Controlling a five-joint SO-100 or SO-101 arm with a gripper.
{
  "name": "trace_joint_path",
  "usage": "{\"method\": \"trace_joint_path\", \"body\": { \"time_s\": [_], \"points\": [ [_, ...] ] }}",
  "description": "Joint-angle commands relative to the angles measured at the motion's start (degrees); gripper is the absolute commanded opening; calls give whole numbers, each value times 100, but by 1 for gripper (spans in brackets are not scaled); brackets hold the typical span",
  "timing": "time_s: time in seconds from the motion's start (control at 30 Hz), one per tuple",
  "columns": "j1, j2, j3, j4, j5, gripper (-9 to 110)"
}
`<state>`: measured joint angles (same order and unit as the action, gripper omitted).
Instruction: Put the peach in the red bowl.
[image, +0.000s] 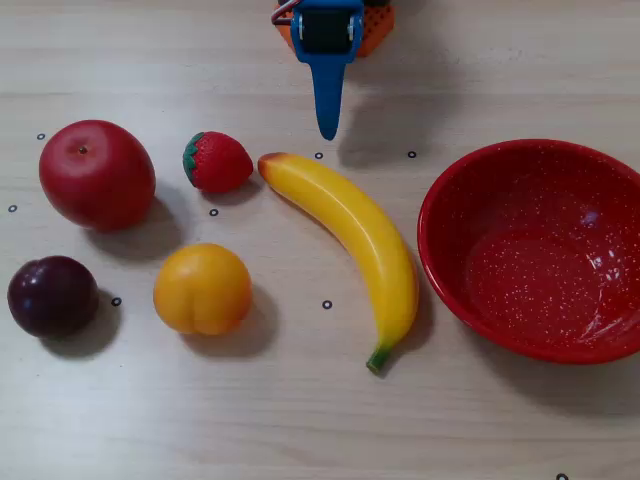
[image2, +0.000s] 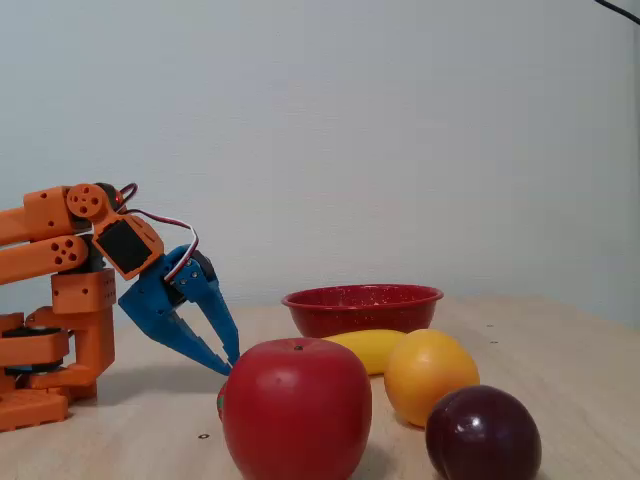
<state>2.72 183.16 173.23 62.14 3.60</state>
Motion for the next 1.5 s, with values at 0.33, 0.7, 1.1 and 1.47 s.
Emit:
{"method": "trace_joint_path", "body": {
  "time_s": [0.33, 0.7, 1.1, 1.47],
  "points": [
    [-141, -1978, -2188, -360, 229, 0],
    [-1055, -7559, -8350, 817, 448, 0],
    [-1740, -11417, -12577, 2575, 721, 18],
    [-1670, -12832, -13491, 2971, 1046, 48]
  ]
}}
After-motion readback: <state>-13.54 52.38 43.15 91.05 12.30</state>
